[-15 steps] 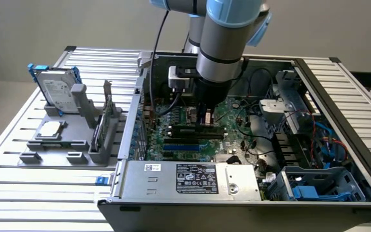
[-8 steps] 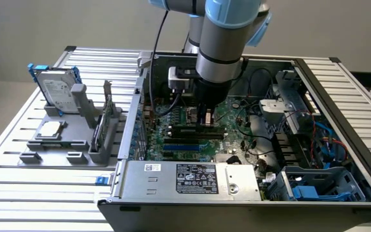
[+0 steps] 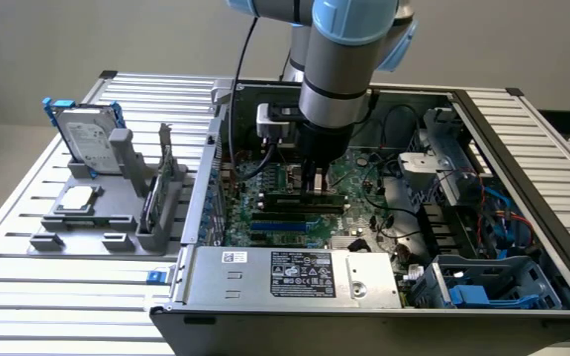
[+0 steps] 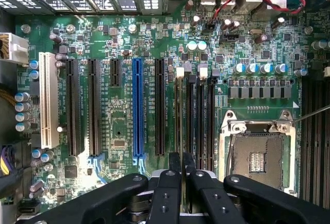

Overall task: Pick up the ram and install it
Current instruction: 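Insert the ram into the slot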

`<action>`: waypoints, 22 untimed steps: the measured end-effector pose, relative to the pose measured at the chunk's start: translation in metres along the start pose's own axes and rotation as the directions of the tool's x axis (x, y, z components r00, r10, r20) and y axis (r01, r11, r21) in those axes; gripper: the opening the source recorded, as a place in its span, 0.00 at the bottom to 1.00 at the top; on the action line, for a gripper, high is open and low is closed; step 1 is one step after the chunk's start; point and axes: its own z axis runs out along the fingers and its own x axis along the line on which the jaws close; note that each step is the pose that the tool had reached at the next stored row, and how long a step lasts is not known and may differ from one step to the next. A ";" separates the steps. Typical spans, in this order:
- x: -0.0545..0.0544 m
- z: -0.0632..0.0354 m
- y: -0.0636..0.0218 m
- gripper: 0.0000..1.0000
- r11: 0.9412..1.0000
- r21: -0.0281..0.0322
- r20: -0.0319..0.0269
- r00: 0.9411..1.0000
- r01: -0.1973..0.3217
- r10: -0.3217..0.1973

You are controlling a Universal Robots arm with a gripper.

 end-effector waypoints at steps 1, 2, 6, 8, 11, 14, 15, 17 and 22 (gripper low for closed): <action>0.000 0.0001 0.0000 0.14 1.000 0.000 0.000 1.000 0.000 0.000; 0.000 0.0002 0.0001 0.14 1.000 0.000 0.001 1.000 -0.001 0.001; 0.000 0.0002 0.0001 0.14 1.000 0.000 0.001 1.000 -0.003 0.003; 0.000 0.0002 0.0000 0.14 1.000 0.000 0.002 1.000 -0.005 0.005; 0.000 0.0002 -0.0007 0.14 1.000 0.000 0.002 1.000 -0.008 0.008; 0.000 0.0002 -0.0014 0.14 1.000 0.000 0.002 1.000 -0.010 0.010; 0.000 0.0003 -0.0016 0.14 1.000 0.000 0.002 1.000 -0.010 0.010; 0.000 0.0004 -0.0018 0.14 1.000 0.000 0.002 1.000 -0.011 0.011; 0.000 0.0006 -0.0019 0.14 1.000 0.000 0.002 1.000 -0.013 0.013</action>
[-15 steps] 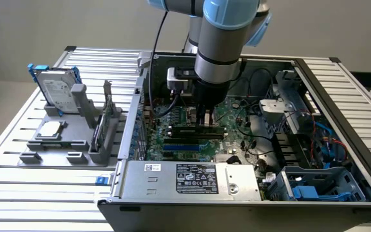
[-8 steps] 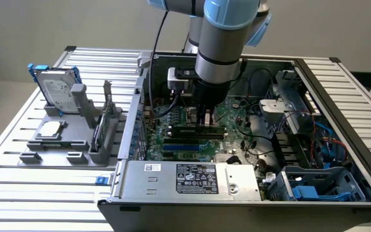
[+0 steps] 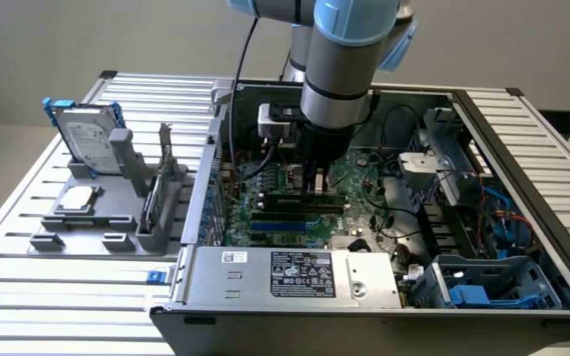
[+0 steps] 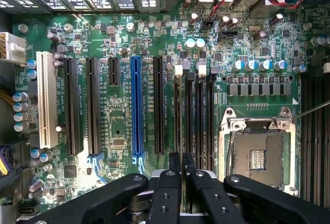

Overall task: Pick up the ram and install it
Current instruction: 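Insert the ram into the slot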

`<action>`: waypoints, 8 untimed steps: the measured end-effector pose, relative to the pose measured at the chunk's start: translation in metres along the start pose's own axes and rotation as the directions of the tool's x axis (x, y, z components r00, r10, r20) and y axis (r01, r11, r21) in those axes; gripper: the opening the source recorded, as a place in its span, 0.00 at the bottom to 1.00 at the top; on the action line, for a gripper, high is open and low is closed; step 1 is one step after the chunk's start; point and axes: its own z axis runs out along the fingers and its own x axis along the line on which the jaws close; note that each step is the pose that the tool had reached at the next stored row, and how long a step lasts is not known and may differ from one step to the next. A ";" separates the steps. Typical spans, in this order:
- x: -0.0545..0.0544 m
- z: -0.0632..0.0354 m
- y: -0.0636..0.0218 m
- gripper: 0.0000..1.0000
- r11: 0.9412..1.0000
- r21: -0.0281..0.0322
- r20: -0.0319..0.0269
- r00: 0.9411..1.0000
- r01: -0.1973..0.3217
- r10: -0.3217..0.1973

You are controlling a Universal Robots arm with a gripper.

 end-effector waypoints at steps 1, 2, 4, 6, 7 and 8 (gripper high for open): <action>0.000 0.0001 0.0000 0.14 1.000 0.000 0.000 1.000 -0.001 0.001; 0.000 0.0002 0.0000 0.14 1.000 0.000 0.000 1.000 -0.001 0.001; 0.000 0.0004 0.0000 0.14 1.000 0.000 0.000 1.000 -0.002 0.002; 0.000 0.0007 0.0000 0.14 1.000 0.000 0.000 1.000 -0.005 0.005; 0.000 0.0009 -0.0001 0.14 1.000 0.000 0.000 1.000 -0.006 0.006; 0.000 0.0011 -0.0001 0.14 1.000 0.000 0.000 1.000 -0.007 0.007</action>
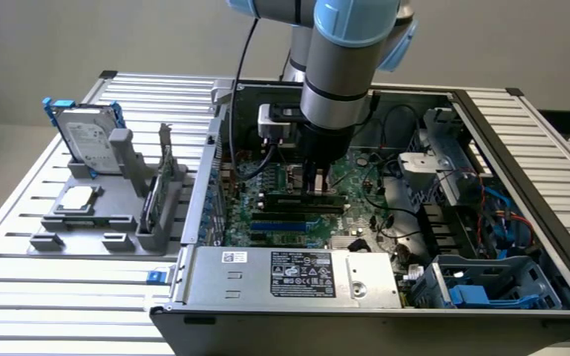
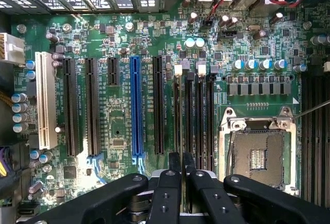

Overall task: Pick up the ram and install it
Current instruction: 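Insert the ram into the slot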

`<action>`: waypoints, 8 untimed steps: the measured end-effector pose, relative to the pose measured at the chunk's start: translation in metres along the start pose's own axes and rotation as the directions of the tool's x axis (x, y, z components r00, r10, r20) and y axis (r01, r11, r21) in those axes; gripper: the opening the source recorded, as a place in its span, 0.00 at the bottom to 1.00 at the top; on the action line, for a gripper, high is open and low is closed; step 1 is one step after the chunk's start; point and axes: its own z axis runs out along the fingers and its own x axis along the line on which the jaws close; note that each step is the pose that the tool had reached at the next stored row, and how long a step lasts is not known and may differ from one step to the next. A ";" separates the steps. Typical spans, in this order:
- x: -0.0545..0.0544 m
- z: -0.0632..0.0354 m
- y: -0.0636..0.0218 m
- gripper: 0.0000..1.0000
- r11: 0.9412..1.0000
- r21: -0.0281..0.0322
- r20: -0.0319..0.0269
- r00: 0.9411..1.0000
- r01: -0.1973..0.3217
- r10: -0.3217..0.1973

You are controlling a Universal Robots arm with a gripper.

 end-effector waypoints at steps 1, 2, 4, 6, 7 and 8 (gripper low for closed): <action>0.000 0.0002 0.0000 0.14 1.000 0.000 0.000 1.000 -0.001 0.001; 0.000 0.0003 0.0000 0.14 1.000 0.000 0.000 1.000 -0.002 0.002; 0.000 0.0007 0.0000 0.14 1.000 0.000 0.000 1.000 -0.005 0.005; 0.000 0.0011 0.0000 0.14 1.000 0.000 0.000 1.000 -0.007 0.007; 0.000 0.0013 0.0000 0.14 1.000 0.000 0.000 1.000 -0.008 0.008; 0.000 0.0015 0.0000 0.14 1.000 0.000 0.000 1.000 -0.009 0.009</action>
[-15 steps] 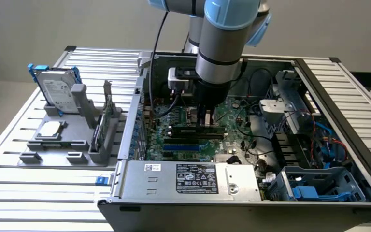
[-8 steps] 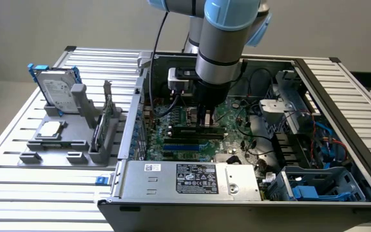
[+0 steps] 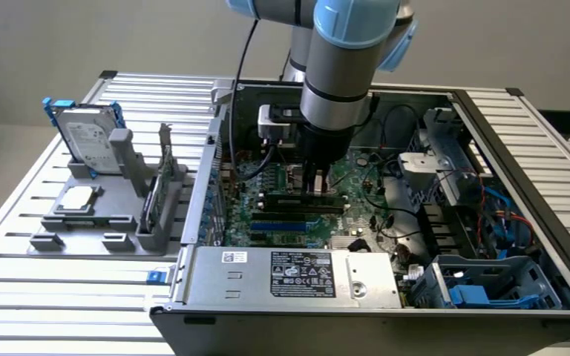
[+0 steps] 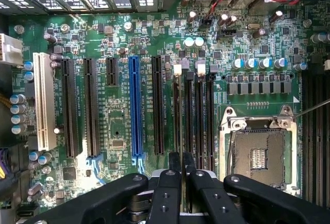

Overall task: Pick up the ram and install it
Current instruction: 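Insert the ram into the slot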

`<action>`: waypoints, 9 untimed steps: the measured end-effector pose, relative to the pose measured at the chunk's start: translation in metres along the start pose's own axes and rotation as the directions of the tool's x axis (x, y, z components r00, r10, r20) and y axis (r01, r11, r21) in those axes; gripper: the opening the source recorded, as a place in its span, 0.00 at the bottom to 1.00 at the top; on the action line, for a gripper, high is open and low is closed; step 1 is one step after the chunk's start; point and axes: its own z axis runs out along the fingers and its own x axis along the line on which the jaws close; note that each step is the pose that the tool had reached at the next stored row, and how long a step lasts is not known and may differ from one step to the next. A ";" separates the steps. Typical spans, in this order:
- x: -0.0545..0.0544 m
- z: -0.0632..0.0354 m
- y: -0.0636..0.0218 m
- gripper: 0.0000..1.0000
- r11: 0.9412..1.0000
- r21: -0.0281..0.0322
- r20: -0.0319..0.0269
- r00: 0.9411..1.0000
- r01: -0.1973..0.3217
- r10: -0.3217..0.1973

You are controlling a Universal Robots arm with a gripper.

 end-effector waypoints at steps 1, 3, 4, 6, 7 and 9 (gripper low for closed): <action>0.000 0.0001 0.0001 0.14 1.000 0.000 0.000 1.000 -0.001 0.001; 0.000 0.0004 0.0003 0.14 1.000 0.000 0.000 1.000 -0.004 0.004; 0.000 0.0005 0.0004 0.14 1.000 0.000 0.000 1.000 -0.005 0.005; 0.000 0.0006 0.0005 0.14 1.000 0.000 0.000 1.000 -0.007 0.007; 0.000 0.0006 0.0006 0.14 1.000 0.000 0.000 1.000 -0.007 0.007; 0.000 0.0006 0.0006 0.14 1.000 0.000 0.000 1.000 -0.007 0.007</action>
